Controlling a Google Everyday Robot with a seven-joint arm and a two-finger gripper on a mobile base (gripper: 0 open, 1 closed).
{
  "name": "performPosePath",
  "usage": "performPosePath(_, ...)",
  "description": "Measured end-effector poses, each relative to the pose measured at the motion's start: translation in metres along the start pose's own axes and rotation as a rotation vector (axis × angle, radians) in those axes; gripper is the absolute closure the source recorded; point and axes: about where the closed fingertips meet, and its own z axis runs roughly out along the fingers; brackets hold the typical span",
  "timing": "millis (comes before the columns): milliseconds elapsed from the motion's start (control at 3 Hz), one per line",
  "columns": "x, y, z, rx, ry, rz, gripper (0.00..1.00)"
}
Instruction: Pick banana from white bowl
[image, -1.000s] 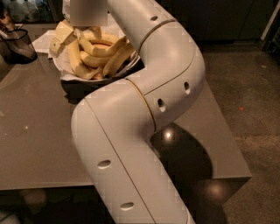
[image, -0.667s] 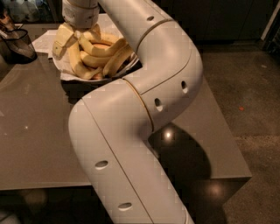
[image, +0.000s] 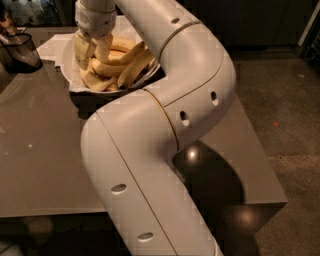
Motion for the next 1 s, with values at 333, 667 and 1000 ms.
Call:
performPosePath(333,0.0027,0.0009,0.0019,-0.017,0.0,-0.001,0.71)
performPosePath(667,0.004,0.0016,0.003,-0.028,-0.001,0.001,0.93)
performPosePath(1000,0.0049,0.0028,0.0043,-0.04,-0.002,0.001,1.0)
